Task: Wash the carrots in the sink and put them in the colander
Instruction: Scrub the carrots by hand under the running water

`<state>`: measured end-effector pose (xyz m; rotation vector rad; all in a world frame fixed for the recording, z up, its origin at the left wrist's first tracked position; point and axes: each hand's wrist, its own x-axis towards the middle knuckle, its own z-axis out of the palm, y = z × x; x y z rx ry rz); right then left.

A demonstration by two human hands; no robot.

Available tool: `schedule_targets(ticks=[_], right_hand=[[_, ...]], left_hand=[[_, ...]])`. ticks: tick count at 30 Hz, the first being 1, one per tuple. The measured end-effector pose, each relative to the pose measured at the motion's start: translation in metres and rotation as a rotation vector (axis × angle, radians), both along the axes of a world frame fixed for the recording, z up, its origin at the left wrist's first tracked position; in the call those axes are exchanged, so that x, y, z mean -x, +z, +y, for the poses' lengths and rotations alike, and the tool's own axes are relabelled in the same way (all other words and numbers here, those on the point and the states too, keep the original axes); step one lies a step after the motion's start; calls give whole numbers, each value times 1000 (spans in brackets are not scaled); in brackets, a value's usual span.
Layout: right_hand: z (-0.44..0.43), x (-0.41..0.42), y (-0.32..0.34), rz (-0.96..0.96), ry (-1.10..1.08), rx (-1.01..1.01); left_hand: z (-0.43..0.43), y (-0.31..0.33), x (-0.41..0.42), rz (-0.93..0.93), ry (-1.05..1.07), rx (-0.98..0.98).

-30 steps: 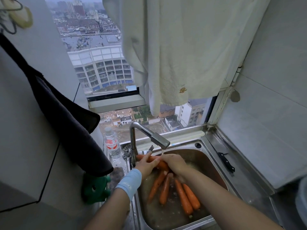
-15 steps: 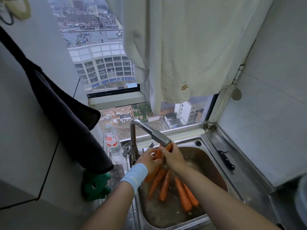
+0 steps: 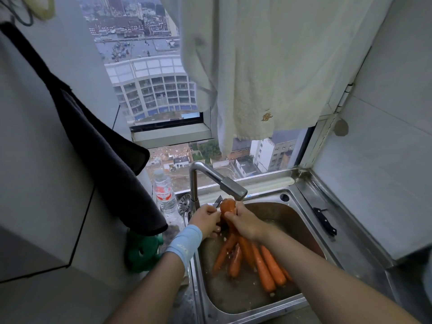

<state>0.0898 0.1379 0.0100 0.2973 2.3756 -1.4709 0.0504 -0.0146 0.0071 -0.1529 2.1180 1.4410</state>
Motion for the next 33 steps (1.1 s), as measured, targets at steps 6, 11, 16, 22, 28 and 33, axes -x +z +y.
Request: schedule_targets(ticks=[6,11,16,22,28,33], right_hand=[[17,9,1,112,197,-136],[27,3,6,119,178,-122],[32,1,1,65,183,-137],[43,2,8,48,224,-178],[42,-4,11,147,182,-249],[41,-3,8,212,243,-290]], left_hand=[[12,12,-1,106,-168,-80],[14,16,0,155,-138,-26],[15,17,2,84,-136,-17],[16,17,2,-4,-154,-140],[25,17,0,-10,-77,-225],[25,15,1,-8,-41,-249]])
